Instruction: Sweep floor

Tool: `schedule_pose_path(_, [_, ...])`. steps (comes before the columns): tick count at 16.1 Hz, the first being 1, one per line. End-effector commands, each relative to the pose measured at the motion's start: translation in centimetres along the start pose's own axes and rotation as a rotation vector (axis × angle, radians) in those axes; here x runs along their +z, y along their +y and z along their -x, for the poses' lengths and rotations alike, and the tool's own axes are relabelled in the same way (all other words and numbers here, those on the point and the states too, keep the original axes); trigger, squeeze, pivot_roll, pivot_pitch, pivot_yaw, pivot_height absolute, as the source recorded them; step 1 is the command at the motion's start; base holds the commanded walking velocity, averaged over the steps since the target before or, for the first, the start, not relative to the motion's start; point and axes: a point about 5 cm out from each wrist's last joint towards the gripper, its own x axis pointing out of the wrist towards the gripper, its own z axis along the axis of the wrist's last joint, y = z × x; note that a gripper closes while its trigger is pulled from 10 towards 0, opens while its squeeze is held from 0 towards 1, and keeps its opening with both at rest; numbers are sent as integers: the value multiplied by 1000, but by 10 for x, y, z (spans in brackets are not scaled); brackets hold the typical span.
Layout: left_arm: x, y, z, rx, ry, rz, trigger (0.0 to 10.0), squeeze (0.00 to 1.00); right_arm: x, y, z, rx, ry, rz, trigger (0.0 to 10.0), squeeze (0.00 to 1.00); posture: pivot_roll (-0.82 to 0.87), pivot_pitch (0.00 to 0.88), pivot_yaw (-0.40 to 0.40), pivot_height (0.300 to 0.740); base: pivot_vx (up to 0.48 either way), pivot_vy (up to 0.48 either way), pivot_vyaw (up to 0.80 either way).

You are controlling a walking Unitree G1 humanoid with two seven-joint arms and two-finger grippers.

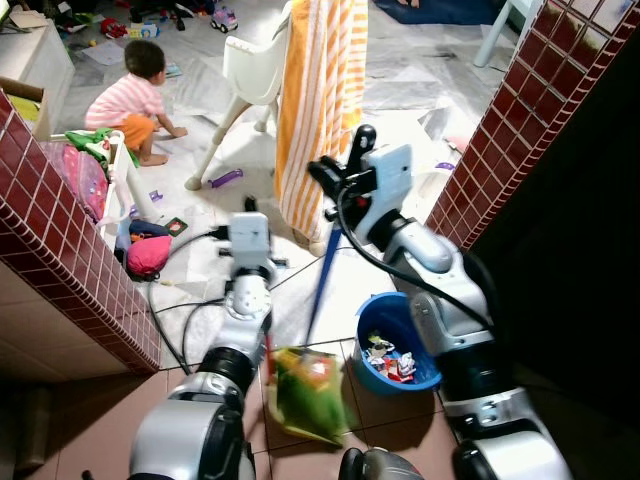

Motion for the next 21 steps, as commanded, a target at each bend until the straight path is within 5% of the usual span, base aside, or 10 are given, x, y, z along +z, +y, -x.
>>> schedule_pose_path(1, [-8,-2,2,-26,50,7,10000,0,25,-6,-5,-14,-112,58,10000,0,-95,55,-61,740,0,0,0])
schedule_pose_path(8, [-19,8,3,-2,128,-9,10000,0,36,-14,-9,-115,-180,161,10000,0,-94,46,-61,740,0,0,0])
schedule_pose_path(15, [-23,20,3,75,155,-55,10000,0,28,8,-2,-194,-217,214,10000,0,-95,41,-64,740,0,0,0])
schedule_pose_path(21, [-17,33,1,163,118,-101,10000,0,0,11,4,-185,-94,346,10000,0,-93,36,-68,740,0,0,0])
